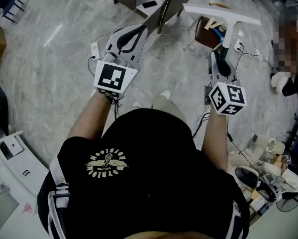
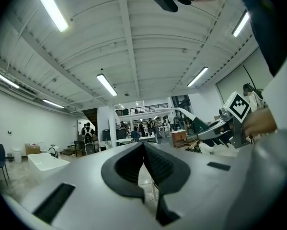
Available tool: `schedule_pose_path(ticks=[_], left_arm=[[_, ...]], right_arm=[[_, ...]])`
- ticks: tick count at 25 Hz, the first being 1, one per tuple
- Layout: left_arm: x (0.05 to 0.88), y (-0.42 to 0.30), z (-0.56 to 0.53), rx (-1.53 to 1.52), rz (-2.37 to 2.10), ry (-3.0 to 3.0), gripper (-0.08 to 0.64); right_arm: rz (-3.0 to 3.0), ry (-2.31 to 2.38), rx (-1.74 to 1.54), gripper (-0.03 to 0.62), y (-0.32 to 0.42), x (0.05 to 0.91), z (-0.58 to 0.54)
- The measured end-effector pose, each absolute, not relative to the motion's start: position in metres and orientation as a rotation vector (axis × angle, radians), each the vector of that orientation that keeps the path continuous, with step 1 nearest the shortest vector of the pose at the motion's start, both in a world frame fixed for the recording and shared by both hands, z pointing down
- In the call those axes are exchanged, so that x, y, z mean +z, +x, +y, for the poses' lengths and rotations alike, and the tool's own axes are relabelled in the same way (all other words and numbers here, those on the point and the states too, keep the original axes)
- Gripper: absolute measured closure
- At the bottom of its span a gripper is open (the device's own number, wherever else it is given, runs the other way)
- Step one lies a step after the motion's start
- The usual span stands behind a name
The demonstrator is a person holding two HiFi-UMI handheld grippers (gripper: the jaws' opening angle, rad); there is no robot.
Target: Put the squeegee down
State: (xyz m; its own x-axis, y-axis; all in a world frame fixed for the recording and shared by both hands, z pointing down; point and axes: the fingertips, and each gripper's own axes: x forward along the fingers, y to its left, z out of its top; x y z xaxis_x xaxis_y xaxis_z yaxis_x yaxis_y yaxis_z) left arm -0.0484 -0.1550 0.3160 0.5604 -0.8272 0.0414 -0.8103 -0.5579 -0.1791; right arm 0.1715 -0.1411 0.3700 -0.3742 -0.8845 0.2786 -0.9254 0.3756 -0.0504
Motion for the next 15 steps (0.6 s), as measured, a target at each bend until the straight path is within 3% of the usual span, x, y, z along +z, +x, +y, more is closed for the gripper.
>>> schedule_pose_path(ticks=[15], left_arm=[[0.302, -0.044, -0.186, -0.18, 1.366, -2.595, 0.535]], right_arm=[[-2.489, 1.553, 0.293, 0.543, 0.145, 0.373, -0.15]])
